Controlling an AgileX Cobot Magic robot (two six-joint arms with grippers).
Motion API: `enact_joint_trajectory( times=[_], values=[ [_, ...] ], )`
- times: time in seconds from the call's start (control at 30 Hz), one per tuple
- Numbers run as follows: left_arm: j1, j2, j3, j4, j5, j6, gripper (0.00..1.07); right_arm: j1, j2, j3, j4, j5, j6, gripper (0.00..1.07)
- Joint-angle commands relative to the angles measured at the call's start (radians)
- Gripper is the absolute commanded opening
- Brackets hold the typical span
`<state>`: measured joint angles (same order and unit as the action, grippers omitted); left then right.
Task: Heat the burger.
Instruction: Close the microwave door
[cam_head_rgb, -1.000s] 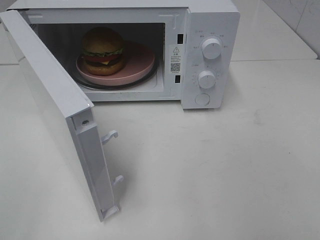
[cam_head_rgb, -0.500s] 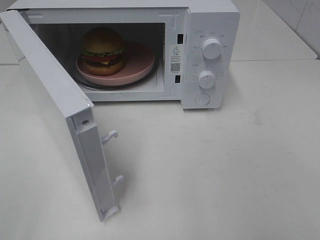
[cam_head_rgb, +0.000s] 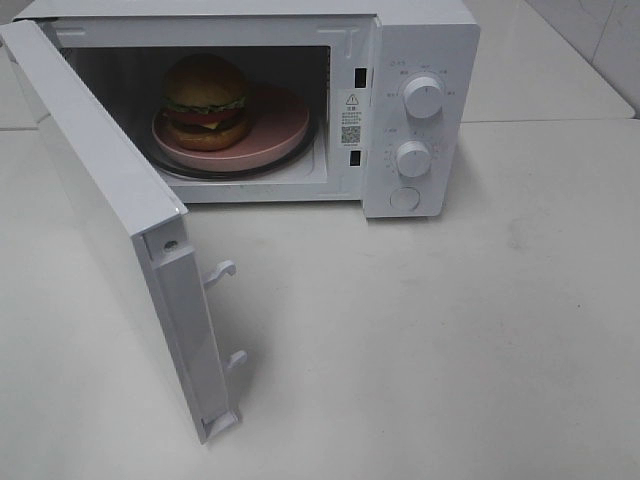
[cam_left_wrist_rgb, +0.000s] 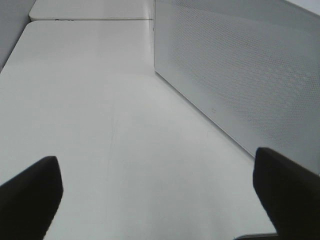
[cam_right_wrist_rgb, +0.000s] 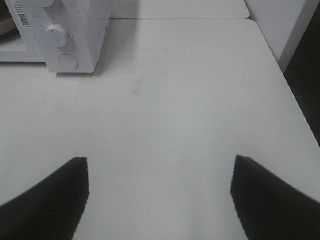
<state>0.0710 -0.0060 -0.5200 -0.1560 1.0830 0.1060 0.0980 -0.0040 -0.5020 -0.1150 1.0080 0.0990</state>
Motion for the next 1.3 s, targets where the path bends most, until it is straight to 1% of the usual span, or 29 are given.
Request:
enact_joint_trajectory(
  times=[0.03, 1.3],
  values=[
    [0.003, -0.018, 0.003, -0.002, -0.013, -0.003, 0.96, -0.005, -0.028, 0.002, 0.000, -0.009, 0.011, 0.76],
    [0.003, -0.018, 0.000, -0.006, -0.019, -0.003, 0.96, -0.005, -0.028, 0.002, 0.000, -0.009, 0.011, 0.75]
  ],
)
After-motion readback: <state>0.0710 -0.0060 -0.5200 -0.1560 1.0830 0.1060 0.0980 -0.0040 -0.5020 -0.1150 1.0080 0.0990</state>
